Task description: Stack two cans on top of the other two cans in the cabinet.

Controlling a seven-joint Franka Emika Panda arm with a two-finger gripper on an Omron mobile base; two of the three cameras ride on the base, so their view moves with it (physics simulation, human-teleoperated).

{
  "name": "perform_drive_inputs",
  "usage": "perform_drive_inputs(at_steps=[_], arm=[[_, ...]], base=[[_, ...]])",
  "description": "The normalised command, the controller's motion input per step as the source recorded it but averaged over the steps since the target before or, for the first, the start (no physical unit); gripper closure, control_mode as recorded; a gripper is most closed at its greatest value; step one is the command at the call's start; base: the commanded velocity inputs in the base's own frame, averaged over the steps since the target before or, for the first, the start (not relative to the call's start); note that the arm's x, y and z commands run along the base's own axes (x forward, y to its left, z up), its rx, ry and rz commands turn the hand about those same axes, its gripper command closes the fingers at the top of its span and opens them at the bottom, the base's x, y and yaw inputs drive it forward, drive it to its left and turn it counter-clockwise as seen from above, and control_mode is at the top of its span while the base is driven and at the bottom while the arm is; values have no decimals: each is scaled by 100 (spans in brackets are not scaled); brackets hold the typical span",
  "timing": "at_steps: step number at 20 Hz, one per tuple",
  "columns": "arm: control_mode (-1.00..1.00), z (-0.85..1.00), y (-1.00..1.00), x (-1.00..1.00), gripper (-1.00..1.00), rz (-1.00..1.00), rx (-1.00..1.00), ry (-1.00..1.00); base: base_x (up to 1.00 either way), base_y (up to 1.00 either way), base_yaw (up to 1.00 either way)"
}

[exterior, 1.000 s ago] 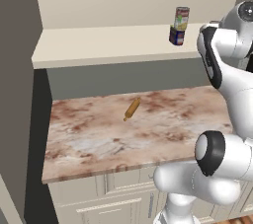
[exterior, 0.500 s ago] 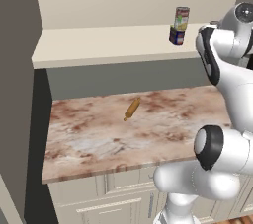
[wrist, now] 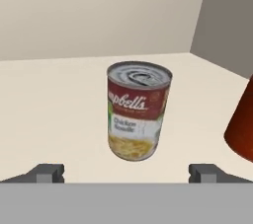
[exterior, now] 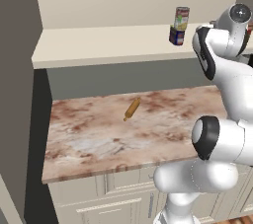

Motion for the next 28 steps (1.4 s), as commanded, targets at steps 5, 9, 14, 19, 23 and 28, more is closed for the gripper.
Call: perform_drive_inputs(at_steps=[5, 9, 14, 19, 23, 28], arm=[[-100, 0, -12, 20, -100, 0, 0, 5], [-100, 0, -11, 16, -100, 0, 0, 4], [-100, -1, -8, 20, -100, 0, 0, 3], [-100, -6, -5, 20, -100, 0, 0, 1], [-100, -5, -9, 17, -100, 0, 0, 0], [-100, -3, -14, 9, -100, 0, 0, 0]], base=[[0, 0, 0], [0, 0, 0], [0, 0, 0], [0, 0, 0], [0, 0, 0], [0, 0, 0]])
